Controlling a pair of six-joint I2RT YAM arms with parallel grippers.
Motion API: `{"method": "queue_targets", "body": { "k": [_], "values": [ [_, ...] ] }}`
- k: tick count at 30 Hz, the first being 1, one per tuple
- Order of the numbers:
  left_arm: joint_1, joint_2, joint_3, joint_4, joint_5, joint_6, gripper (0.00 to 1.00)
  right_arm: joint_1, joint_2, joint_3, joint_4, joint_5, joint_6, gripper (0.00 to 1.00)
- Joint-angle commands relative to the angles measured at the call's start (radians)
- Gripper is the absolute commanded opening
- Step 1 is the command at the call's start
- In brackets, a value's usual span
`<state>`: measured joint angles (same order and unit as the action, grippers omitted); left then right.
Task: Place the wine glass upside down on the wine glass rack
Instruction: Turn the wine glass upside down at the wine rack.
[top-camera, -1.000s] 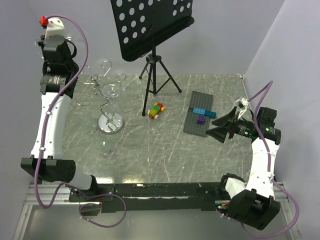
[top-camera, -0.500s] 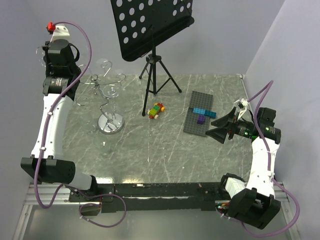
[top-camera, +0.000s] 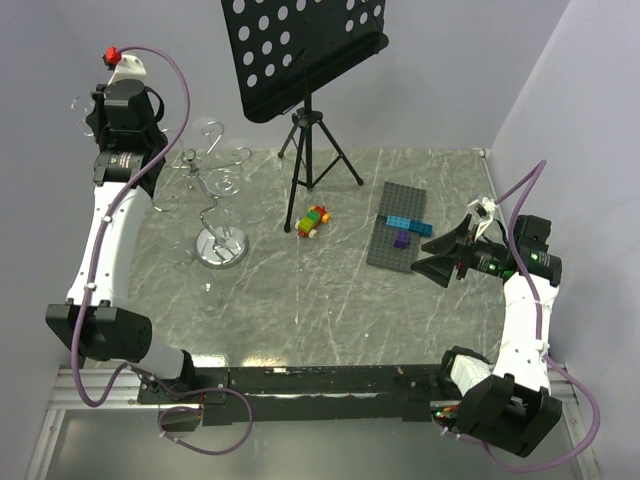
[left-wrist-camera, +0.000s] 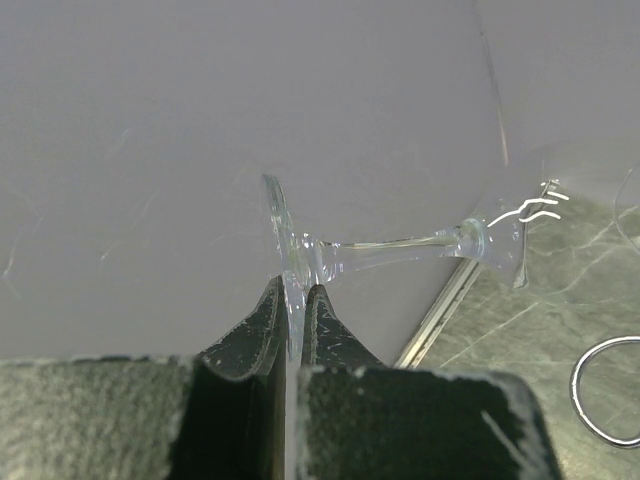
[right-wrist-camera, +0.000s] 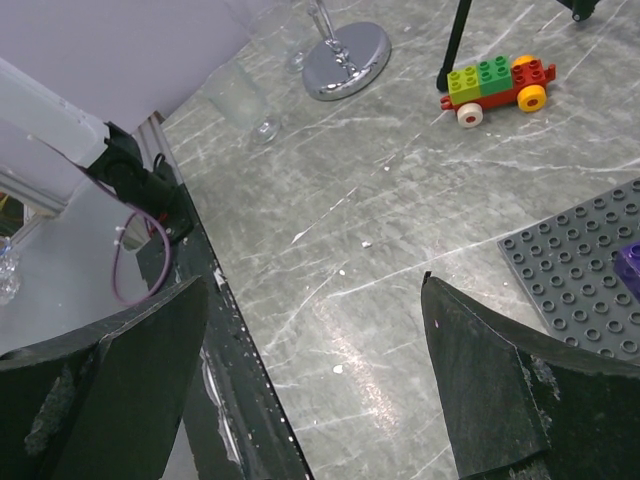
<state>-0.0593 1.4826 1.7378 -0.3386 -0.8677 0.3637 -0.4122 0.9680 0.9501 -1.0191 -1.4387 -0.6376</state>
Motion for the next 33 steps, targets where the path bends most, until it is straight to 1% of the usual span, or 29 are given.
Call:
{"method": "queue_targets", "body": {
  "k": [1,13,15,33],
  "values": [
    [0.006,-0.012,-0.015,0.119,-0.040,0.073,0.01,0.004,0.005,0.039,0.007,-0.045,-0.039,0.93],
    [0.003,-0.012,-0.086,0.124,-0.011,0.162,0.01,0.004,0.009,0.041,-0.003,-0.051,-0.047,0.93],
    [0.001,-0.016,-0.095,0.113,0.012,0.172,0.01,0.006,0.009,0.041,-0.004,-0.051,-0.048,0.93],
    [-0.040,-0.005,-0.109,0.027,0.087,0.236,0.01,0.004,0.015,0.041,-0.001,-0.048,-0.047,0.93]
  ]
}}
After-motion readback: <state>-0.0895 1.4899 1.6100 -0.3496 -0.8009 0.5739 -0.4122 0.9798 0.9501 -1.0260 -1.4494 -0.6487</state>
